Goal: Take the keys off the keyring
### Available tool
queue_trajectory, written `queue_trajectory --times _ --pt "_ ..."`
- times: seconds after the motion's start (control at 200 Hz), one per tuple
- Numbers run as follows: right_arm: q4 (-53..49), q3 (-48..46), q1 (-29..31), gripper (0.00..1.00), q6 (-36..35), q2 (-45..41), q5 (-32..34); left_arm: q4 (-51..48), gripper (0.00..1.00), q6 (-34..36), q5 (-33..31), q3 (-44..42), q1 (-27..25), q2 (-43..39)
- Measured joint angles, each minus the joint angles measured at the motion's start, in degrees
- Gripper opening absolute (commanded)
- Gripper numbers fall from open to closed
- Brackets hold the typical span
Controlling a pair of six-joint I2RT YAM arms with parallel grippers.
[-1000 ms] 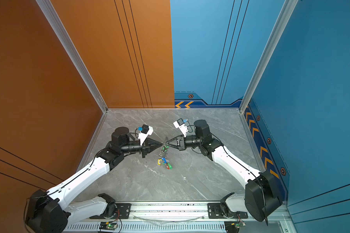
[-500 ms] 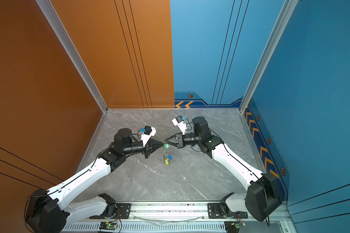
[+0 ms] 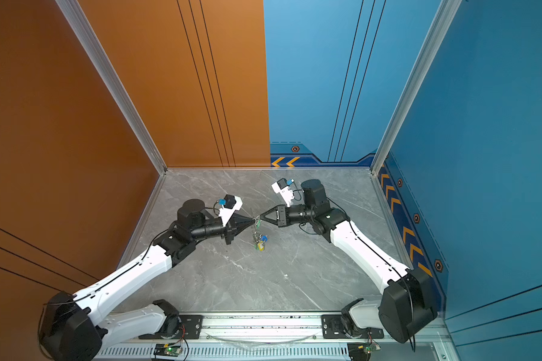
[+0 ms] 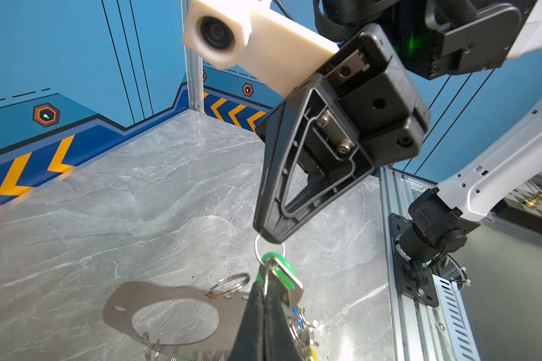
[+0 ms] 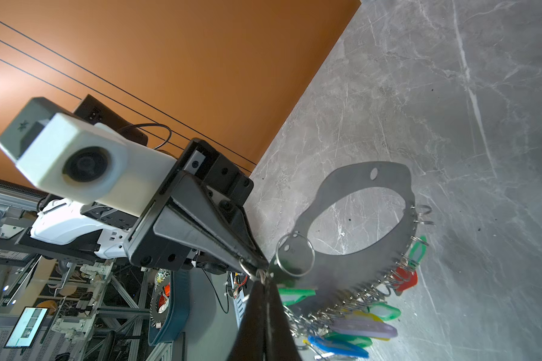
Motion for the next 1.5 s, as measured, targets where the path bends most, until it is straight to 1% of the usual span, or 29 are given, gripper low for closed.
queue_trajectory --times 0.11,0.19,0.335,0.481,0.611,0.751,0.791,0.846,0.956,1.091,1.211,1.361,1.502 --pt "-0.26 0.0 0.0 0.0 0.44 -0.46 0.0 0.04 0.0 0.46 -0.92 0.02 -0.52 0.0" --pt "-0.94 0.24 0.07 0.0 0.87 -0.76 0.26 -0.42 0.0 1.55 -3.08 0.09 -1.73 0.04" --pt "-2.91 1.97 0.83 0.0 1.55 -1.01 1.57 -2.21 0.0 4.61 -9.55 0.81 -5.42 0.37" --pt "-3.41 4.39 0.85 0.0 1.97 -1.6 2.89 -6.62 0.0 8.02 -17.38 0.85 -8.87 1.11" --pt "-3.48 5.2 0.85 0.0 2.14 -1.99 3.26 -8.96 0.0 10.6 -22.93 0.85 -10.86 1.27" --pt "-6.64 5.22 0.66 0.0 0.24 -1.66 5.31 -9.57 0.0 11.61 -25.0 0.83 -10.93 1.27" --pt "-7.78 5.2 0.61 0.05 -1.09 -1.36 6.01 -9.6 0.0 11.61 -24.96 0.81 -10.6 1.25" --pt "-8.74 4.48 0.66 0.09 -3.45 -0.79 6.56 -9.64 0.0 11.58 -24.02 0.76 -10.03 1.14" --pt "-9.44 0.85 0.79 0.19 -8.24 0.59 6.71 -9.99 0.0 11.52 -19.91 0.74 -7.39 0.83" --pt "-7.8 -5.18 0.76 0.29 -11.06 2.78 4.17 -10.64 0.0 10.93 -14.23 0.74 -4.22 0.74" --pt "-3.3 -8.37 1.07 0.33 -10.97 3.28 1.31 -11.41 0.0 10.01 -8.09 0.76 -2.19 0.74" --pt "3.28 -8.39 1.31 0.36 -10.21 3.26 -1.79 -12.98 0.0 9.14 -1.25 2.03 -0.61 1.38" --pt "9.6 -8.37 1.44 0.38 -7.63 3.65 -5.07 -12.87 0.0 7.67 4.46 3.19 0.76 2.47"
